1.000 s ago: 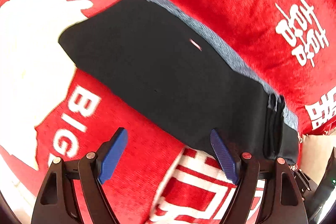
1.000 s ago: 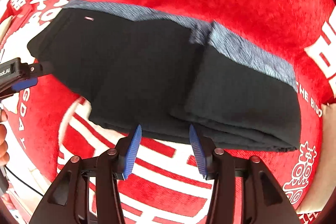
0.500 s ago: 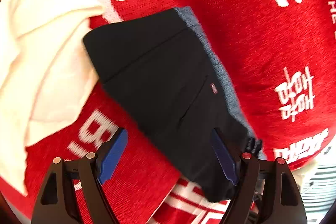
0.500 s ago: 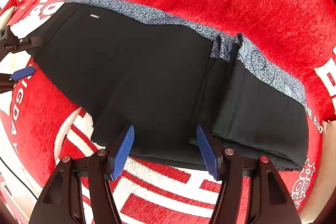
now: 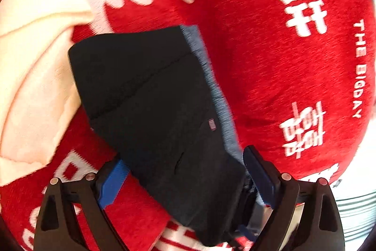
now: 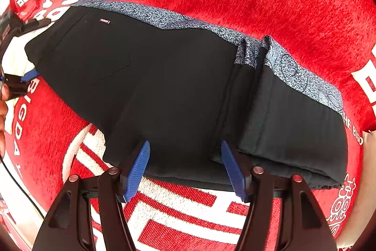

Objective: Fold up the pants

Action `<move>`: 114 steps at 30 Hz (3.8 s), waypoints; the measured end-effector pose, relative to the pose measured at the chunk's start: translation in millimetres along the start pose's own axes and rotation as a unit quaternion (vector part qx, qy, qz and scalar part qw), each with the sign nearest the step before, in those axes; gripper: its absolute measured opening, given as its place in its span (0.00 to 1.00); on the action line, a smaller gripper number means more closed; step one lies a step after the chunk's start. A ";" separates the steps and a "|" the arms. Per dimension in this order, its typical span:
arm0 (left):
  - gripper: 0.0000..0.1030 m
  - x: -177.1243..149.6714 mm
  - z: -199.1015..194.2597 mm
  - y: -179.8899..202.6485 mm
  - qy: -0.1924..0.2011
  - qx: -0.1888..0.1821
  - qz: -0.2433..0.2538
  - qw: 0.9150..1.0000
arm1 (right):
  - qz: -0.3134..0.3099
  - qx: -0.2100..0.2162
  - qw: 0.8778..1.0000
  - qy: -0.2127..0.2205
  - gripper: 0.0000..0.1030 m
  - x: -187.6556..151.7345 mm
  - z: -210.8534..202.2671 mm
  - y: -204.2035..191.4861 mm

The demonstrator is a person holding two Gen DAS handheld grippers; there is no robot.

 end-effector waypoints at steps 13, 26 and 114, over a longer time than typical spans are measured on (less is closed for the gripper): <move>0.74 5.0 25.3 10.9 -0.029 0.130 0.056 0.990 | 0.005 0.000 1.000 0.006 0.67 0.6 -2.0 -0.2; 0.26 -28.9 17.4 77.9 0.001 0.313 0.325 0.892 | 0.076 0.128 0.988 -0.033 0.78 82.1 -47.7 5.1; 0.59 -310.5 107.3 326.7 -0.125 0.153 0.683 0.704 | 0.332 0.262 0.906 -0.006 0.54 14.7 -30.1 278.2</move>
Point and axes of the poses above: each gripper's, at about its wrist camera, not at the fingertips, and z roughly the way its jaws point, y to its right, x to its top, the point moved 4 cm from there along z, roughly the way its jaws point, and after that the axes turned 7 degrees about z, right-handed, at the moved point
